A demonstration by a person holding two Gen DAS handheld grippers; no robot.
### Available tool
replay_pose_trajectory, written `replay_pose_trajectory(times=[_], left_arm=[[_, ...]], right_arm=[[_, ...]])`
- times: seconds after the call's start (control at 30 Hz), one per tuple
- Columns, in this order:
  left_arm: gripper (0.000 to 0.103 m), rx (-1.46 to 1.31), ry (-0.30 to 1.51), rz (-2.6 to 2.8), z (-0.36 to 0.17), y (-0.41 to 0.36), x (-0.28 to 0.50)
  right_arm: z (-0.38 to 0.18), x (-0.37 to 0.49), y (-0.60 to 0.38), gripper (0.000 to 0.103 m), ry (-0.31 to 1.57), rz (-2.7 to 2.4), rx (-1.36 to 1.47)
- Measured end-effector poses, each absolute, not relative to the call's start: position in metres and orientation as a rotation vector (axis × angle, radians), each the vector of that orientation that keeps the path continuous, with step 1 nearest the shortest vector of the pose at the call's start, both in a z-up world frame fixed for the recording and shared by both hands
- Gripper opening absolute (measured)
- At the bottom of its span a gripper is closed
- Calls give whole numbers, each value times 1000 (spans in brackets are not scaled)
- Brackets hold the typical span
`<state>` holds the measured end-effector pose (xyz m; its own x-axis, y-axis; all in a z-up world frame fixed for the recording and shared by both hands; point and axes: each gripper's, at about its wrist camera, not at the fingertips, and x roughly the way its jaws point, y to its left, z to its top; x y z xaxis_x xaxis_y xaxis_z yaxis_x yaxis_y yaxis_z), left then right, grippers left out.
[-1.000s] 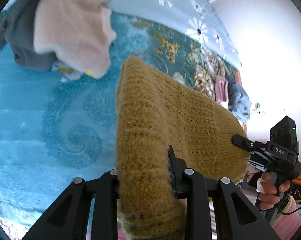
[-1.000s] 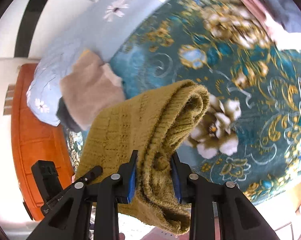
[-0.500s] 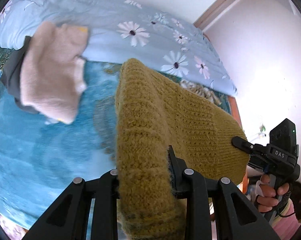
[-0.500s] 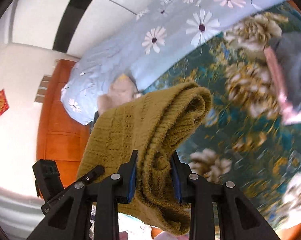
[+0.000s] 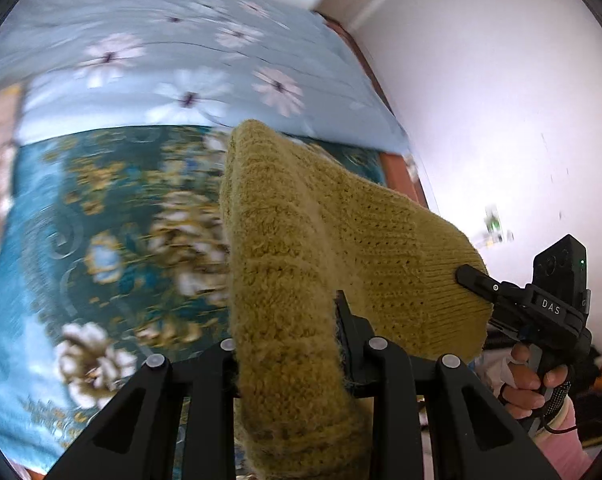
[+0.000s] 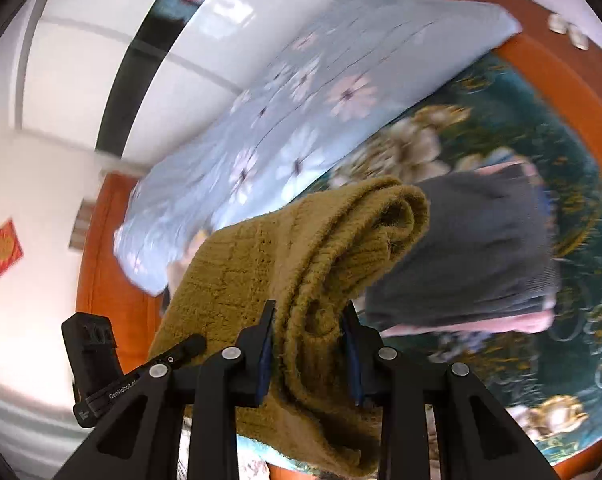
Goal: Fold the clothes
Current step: 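Lift the folded sweater with both grippers and carry it to the clothes stack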
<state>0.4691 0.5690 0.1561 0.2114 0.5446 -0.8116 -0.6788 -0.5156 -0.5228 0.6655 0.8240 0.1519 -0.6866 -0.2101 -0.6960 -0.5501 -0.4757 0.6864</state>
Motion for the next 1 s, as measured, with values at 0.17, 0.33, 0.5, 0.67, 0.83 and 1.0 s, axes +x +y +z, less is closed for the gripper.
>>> replay_pose_trajectory(times=[0.17,0.33,0.5,0.67,0.83,1.0], left_arm=[[28,-1485,234,1453,140,635,499],[28,-1550,284,1452,111,674,508],[29,-1583,322,1480,84,691,509],[31,-1746,315,1480,32,682,495],[37,-1820,340,1440,3,677,497],[36,-1764,414,1445,4,685,501]], right_arm=[[132,704,881,32,1520,2146,-1079],[107,702,923,32,1549,2093,-1110],[78,681,952,32,1563,2051,-1167],[38,667,960,32,1489,1989,-1294],[-4,679,959,32,1460,1860,-1374],[-15,683,962,32,1448,1814,-1367]])
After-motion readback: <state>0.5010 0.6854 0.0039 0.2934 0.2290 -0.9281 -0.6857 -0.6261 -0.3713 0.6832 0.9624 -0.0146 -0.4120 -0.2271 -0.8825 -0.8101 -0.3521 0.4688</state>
